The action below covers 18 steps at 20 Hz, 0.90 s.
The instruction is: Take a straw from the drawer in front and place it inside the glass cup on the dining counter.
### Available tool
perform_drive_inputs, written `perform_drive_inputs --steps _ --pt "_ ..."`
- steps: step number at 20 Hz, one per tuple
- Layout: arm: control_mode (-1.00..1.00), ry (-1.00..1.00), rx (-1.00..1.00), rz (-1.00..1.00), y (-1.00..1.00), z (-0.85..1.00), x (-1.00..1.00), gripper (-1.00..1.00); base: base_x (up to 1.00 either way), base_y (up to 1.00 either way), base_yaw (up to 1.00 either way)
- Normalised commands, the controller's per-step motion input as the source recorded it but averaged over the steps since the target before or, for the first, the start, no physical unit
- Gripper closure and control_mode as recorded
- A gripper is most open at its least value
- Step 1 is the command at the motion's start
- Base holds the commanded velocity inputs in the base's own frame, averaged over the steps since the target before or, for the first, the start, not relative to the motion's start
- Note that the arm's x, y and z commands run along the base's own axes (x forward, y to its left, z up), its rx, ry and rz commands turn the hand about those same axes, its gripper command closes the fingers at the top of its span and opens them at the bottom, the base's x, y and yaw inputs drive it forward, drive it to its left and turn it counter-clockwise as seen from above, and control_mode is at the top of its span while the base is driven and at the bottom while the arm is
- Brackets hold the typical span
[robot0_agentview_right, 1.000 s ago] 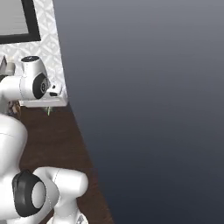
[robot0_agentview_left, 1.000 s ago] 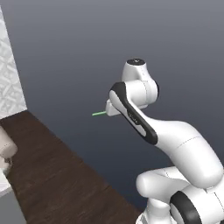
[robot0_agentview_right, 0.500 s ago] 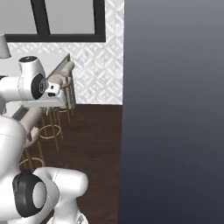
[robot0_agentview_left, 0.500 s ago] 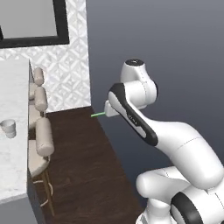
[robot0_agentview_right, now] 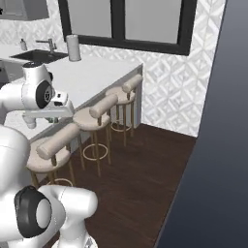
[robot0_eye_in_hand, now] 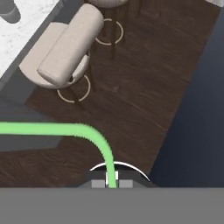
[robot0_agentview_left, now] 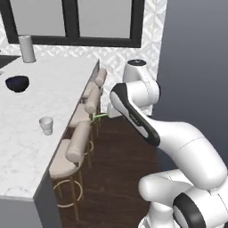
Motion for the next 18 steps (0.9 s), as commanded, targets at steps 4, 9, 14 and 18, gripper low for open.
perform_drive_inputs --steps 4,9,14,18 --pt "1.0 0.0 0.0 0.0 0.0 0.0 0.0 1.0 0.54 -0.48 0.72" --pt "1.0 0.0 0.0 0.0 0.0 0.0 0.0 1.0 0.5 -0.51 0.71" --pt "1.0 0.0 0.0 0.0 0.0 0.0 0.0 1.0 0.26 -0.65 0.66" --pt "1.0 0.0 0.0 0.0 0.0 0.0 0.0 1.0 0.11 -0.77 0.6"
